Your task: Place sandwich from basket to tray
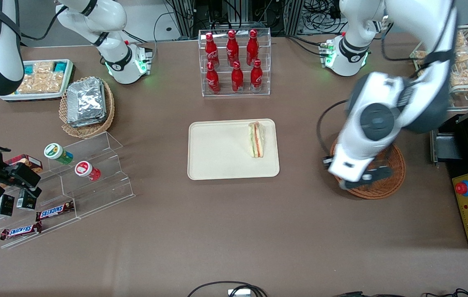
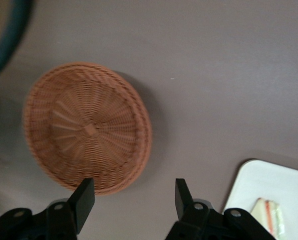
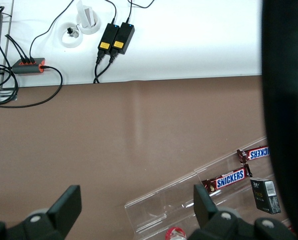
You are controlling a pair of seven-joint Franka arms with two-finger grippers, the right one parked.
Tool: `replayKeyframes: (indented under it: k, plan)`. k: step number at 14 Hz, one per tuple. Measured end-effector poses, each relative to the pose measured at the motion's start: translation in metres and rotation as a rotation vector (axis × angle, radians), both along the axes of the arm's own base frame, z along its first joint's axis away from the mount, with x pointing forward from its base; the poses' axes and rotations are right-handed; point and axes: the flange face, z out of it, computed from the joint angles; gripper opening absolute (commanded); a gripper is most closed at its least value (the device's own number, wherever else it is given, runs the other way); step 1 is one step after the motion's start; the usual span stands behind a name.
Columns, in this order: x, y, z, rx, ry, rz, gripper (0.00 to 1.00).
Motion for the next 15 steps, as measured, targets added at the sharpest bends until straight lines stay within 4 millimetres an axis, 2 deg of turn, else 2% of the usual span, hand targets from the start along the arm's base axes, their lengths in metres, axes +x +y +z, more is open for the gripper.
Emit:
replayKeyframes:
  k: [1,3,4,5,8,10,12,15]
  plan:
    - [-0.002,0.017,0.012,-0.002,0.011,-0.017,0.77]
    - [-0.005,0.037,0.031,-0.010,0.014,-0.050,0.78]
    - [-0.007,0.046,0.037,-0.015,0.018,-0.057,0.86]
    - [-0.007,0.060,0.042,-0.025,0.027,-0.062,0.99]
    - [-0.010,0.115,0.067,-0.079,0.033,-0.102,1.00]
    - [-0.018,0.142,0.088,-0.114,0.020,-0.138,1.00]
    - [-0.027,0.156,0.108,-0.131,-0.004,-0.209,1.00]
    - [-0.045,0.154,0.136,-0.133,-0.021,-0.274,1.00]
